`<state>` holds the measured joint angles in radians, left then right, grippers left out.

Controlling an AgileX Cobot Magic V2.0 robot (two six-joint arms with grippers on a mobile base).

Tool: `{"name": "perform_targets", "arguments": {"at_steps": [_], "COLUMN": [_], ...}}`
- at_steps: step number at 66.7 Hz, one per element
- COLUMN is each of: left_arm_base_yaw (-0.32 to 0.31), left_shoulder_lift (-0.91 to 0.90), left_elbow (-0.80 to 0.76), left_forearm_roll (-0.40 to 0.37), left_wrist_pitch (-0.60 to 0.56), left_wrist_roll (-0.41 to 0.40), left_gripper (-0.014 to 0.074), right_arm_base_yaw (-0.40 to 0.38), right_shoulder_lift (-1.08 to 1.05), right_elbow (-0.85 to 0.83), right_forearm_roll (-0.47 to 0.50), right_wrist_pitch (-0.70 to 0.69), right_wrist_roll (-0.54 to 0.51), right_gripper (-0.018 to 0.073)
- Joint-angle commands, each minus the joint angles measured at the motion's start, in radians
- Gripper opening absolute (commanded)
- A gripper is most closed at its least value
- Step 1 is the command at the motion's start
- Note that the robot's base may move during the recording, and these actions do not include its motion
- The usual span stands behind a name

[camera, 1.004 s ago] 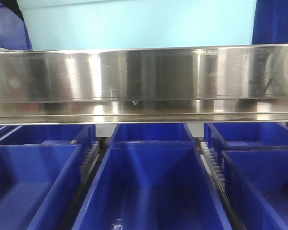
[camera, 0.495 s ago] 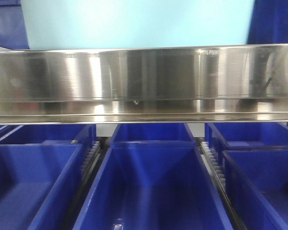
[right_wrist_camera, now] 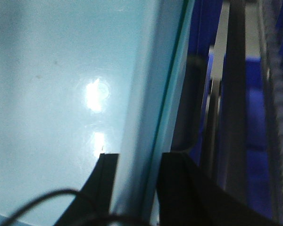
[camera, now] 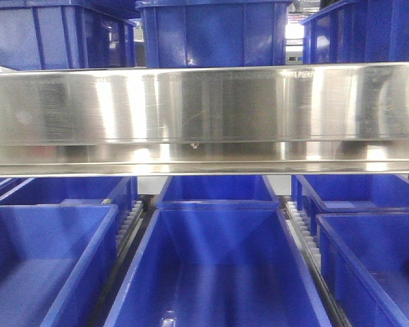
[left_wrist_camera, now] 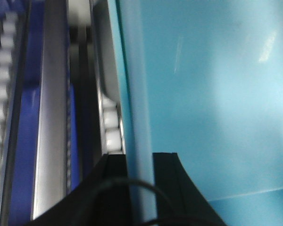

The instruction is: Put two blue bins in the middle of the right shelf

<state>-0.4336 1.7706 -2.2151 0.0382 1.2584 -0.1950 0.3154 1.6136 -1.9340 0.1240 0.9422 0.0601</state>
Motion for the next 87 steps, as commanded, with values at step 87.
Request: {"name": "perform_targets", "arguments": {"at_steps": [87], "left_arm_base_yaw": [-0.042], "left_shoulder_lift": [-0.026], "left_elbow": [-0.089], "left_forearm_roll": [-0.098], "left_wrist_pitch": [-0.149], "left_wrist_roll": [0.008], "left_gripper": [-0.0111], "right_arm_base_yaw": [0.006], "right_shoulder_lift": [-0.02], "right_elbow": [-0.067], "right_forearm_roll": [0.028], "right_wrist_pitch": [-0.143], "right_wrist_roll": [-0.001], "right_gripper": [-0.0153]}}
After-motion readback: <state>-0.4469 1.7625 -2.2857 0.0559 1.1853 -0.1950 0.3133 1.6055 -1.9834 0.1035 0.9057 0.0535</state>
